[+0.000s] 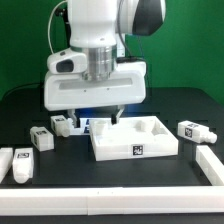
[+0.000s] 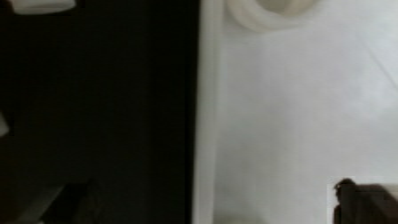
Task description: Assemble one leg
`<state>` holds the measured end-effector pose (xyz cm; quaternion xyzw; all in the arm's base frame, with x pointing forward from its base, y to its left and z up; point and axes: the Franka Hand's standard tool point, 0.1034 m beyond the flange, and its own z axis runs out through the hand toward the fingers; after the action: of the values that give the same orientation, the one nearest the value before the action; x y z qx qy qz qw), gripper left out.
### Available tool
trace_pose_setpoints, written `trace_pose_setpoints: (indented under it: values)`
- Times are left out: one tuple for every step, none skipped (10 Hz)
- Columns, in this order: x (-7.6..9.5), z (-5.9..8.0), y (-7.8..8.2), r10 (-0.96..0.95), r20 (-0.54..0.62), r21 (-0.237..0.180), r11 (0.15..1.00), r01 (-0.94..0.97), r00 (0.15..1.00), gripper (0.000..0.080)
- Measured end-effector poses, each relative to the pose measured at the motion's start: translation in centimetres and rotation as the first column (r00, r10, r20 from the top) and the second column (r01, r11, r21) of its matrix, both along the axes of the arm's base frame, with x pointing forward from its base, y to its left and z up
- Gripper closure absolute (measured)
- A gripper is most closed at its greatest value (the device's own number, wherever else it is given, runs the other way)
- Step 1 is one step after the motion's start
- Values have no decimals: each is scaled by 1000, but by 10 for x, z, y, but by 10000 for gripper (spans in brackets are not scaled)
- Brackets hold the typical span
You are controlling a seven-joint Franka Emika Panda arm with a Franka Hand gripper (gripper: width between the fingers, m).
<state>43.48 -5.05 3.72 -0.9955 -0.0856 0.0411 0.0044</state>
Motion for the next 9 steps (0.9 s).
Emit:
trace_pose_setpoints:
  values:
    - [-7,-14,0,-20,-18,0,1000,20,1000,150]
    - [-10,-22,1,-21,-24,-3,1000,21,999,150]
    - [-11,-25,0,-26,-27,-3,1000,25,999,150]
    - [-11,-24,0,-25,-27,-3,1000,25,999,268]
    - [-11,-24,0,-25,-27,-3,1000,25,999,403]
    - [-12,-25,0,-25,-28,-3,1000,25,999,403]
    - [-12,-25,0,-26,-28,-3,1000,25,999,586]
    - [-12,-25,0,-26,-28,-3,1000,26,999,715]
    - [-11,-24,0,-25,-27,-3,1000,25,999,747]
